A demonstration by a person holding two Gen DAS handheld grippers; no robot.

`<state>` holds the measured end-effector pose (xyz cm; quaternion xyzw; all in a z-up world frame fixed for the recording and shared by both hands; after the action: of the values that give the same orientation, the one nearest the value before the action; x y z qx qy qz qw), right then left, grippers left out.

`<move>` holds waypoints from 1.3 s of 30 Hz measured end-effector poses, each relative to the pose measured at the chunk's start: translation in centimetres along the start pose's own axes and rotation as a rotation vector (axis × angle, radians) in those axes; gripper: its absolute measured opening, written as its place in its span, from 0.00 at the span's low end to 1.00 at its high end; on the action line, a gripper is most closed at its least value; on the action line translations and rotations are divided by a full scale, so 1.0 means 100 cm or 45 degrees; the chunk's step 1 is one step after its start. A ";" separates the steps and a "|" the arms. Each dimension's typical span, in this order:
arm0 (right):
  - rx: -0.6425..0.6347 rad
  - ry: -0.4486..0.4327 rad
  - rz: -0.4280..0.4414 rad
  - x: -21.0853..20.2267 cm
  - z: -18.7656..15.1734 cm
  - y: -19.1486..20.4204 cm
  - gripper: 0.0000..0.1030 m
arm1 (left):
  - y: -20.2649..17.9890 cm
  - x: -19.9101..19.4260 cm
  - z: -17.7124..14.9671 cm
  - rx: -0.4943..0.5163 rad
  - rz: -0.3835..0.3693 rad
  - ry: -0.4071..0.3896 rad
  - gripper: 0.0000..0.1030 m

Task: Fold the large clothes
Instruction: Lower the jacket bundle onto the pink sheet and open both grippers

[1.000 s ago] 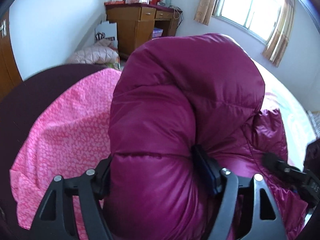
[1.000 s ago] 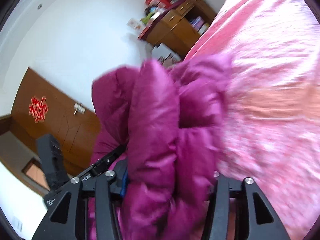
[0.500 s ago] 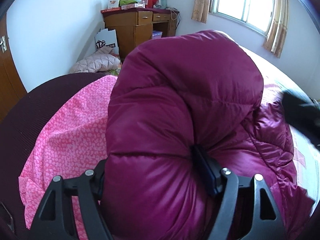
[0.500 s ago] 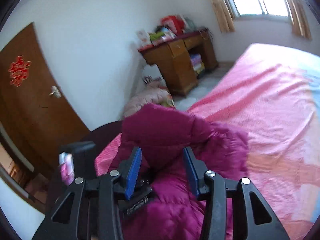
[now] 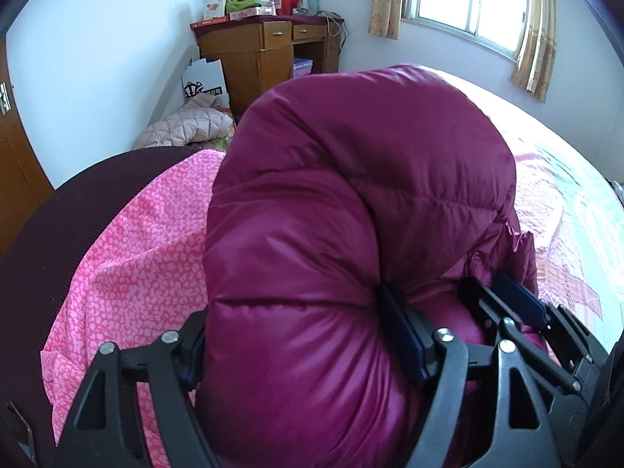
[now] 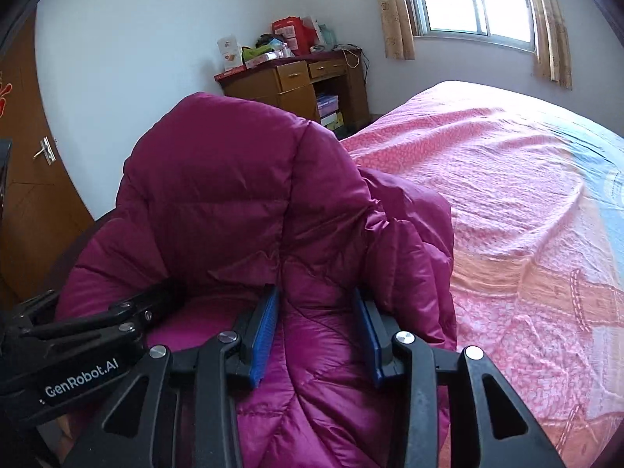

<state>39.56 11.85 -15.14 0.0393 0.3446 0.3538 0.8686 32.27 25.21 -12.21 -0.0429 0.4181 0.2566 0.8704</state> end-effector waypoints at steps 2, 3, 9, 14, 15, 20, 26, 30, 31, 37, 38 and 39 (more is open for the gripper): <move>0.014 -0.013 0.022 -0.002 -0.001 -0.003 0.40 | 0.004 -0.001 0.006 -0.006 -0.049 0.050 0.76; 0.024 -0.020 0.035 -0.009 -0.007 -0.002 0.40 | 0.007 -0.002 0.011 -0.011 -0.066 0.066 0.76; 0.084 -0.041 0.090 -0.012 -0.008 -0.010 0.39 | 0.008 -0.010 0.054 0.012 -0.036 0.040 0.74; 0.095 -0.037 0.088 -0.016 -0.010 -0.013 0.39 | -0.013 0.023 0.060 0.152 0.133 0.024 0.90; 0.101 -0.037 0.092 -0.015 -0.007 -0.016 0.39 | -0.012 0.031 0.057 0.135 0.138 0.033 0.93; 0.108 -0.025 0.087 -0.014 -0.004 -0.018 0.39 | -0.007 0.049 0.052 0.098 0.136 0.071 1.00; 0.072 -0.027 0.040 -0.028 -0.010 -0.011 0.40 | -0.016 0.034 0.047 0.153 0.198 -0.004 1.00; 0.141 -0.049 0.043 -0.049 -0.017 -0.009 0.47 | -0.008 0.012 0.042 0.159 0.175 -0.018 1.00; 0.177 -0.063 0.046 -0.058 -0.020 -0.009 0.49 | -0.004 0.006 0.040 0.135 0.166 -0.026 1.00; 0.215 -0.073 0.050 -0.096 -0.041 0.002 0.65 | 0.012 -0.035 0.012 0.127 0.156 -0.114 0.99; 0.229 -0.082 0.057 -0.103 -0.045 0.002 0.65 | 0.016 -0.045 0.004 0.123 0.167 -0.140 0.99; 0.239 -0.086 0.060 -0.107 -0.049 0.003 0.65 | 0.019 -0.052 -0.002 0.118 0.171 -0.154 0.99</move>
<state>30.83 4.35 -12.70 0.1406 0.3457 0.3386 0.8638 28.57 24.65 -8.20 0.0411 0.3782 0.2967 0.8759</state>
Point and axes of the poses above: each gripper's, at about its wrist camera, not at the fingertips, and x roughly the way its jaws point, y to its left, z to its top, the point moved 4 cm from there along x, roughly the way its jaws point, and after that the axes turned 13 degrees about z, right-handed, at the moved point
